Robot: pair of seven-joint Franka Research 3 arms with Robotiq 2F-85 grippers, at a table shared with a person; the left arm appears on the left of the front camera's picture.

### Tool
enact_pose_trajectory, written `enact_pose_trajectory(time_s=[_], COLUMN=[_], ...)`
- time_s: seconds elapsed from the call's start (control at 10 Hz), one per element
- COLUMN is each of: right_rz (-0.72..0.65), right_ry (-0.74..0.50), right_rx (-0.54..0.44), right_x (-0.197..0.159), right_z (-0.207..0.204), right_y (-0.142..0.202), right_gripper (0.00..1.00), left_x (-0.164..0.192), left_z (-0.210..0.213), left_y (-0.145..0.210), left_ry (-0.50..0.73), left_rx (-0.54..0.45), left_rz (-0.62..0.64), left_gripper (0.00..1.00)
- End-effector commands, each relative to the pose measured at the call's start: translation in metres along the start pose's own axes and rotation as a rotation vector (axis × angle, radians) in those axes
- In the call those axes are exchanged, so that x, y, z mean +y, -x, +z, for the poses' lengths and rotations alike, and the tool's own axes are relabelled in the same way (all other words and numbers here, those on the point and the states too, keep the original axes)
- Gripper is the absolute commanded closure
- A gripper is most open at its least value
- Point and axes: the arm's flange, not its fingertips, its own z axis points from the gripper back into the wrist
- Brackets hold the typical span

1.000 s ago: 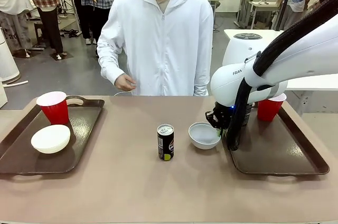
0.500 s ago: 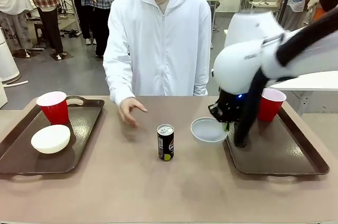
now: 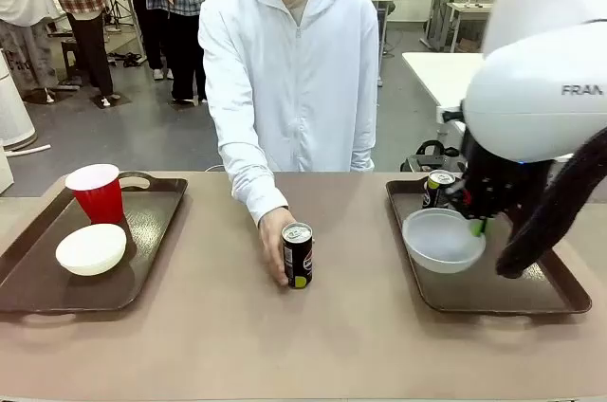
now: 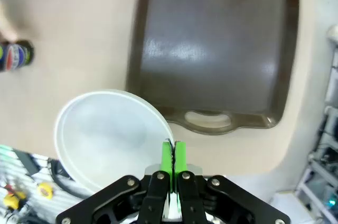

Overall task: Prepare tableware on both trays.
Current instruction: Pick up a Picnic Bowl from the table and place it on a Handle tray.

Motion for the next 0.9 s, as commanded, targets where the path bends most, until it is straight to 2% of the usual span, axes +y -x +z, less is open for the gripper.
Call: enact_pose_trajectory(time_s=[0.0,0.3,0.4,0.5,0.8], right_rz=[-0.049,-0.073,-0.075,-0.1,-0.098], right_ry=[-0.048,-0.094,-0.005,-0.08,-0.067], right_rx=[-0.023,-0.035,-0.031,-0.019,-0.022], right_x=[-0.051,-0.091,-0.091,-0.093,-0.096], right_z=[-0.022,-0.042,-0.044,-0.033,-0.038], right_y=[-0.007,-0.022,-0.027,-0.013,-0.017], right_gripper=[1.0,1.0,1.0,1.0,0.98], left_x=[-0.005,-0.005,-0.005,-0.005,-0.005], left_z=[0.0,0.0,0.0,0.0,0.0], left_y=[0.0,0.0,0.0,0.0,0.0], left_ry=[0.01,0.01,0.01,0.01,0.01], left_rx=[-0.019,-0.019,-0.019,-0.019,-0.019], left_rz=[0.01,0.01,0.01,0.01,0.01], left_gripper=[0.12,0.12,0.12,0.12,0.12])
